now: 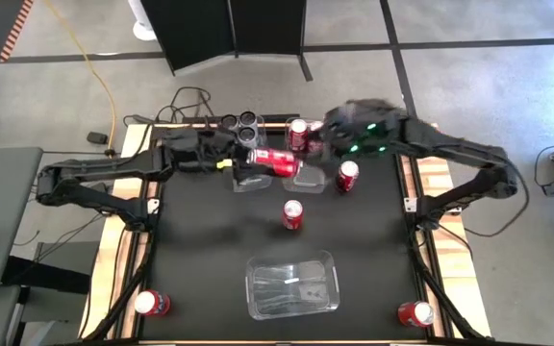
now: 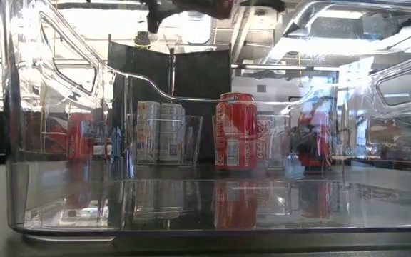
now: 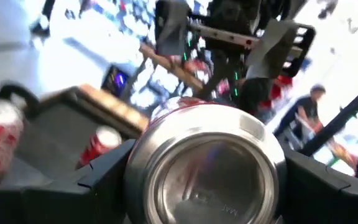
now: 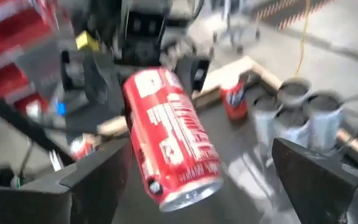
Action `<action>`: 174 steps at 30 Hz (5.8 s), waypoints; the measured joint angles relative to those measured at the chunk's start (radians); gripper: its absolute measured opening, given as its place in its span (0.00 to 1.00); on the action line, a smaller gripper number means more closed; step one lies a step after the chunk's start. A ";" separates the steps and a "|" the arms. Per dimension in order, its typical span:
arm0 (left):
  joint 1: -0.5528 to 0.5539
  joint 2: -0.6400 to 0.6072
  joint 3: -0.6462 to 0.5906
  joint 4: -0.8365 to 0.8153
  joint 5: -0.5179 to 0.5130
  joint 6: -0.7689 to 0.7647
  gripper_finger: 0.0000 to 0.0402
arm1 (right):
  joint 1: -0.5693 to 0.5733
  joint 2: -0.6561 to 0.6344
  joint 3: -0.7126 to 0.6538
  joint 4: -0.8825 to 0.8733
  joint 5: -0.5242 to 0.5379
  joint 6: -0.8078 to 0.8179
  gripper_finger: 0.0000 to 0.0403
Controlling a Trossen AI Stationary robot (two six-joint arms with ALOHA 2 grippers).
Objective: Sort soda cans
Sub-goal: Adjust the red soda can in the top right transparent bin, then put the red soda can into the top right transparent bin
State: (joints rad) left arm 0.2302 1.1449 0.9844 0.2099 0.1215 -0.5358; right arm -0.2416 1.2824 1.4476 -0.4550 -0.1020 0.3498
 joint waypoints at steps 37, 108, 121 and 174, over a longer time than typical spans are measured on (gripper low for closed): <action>-0.001 0.015 0.002 0.206 -0.049 -0.074 0.75 | -0.044 0.016 -0.379 0.851 -0.290 0.410 0.89; 0.003 -0.061 0.001 -0.651 -0.209 -0.310 0.85 | -0.215 0.513 0.328 -0.683 0.019 -0.298 0.70; -0.067 -0.051 0.002 -0.723 -0.231 -0.314 0.85 | -0.229 0.843 0.587 -0.851 0.208 -0.271 0.70; -0.106 -0.051 0.002 -0.733 -0.317 -0.236 0.85 | -0.265 0.331 0.426 -1.083 0.179 -0.199 0.97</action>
State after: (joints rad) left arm 0.1242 1.0935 0.9859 -0.5235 -0.1958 -0.7719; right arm -0.5065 1.6139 1.8734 -1.5383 0.0769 0.1511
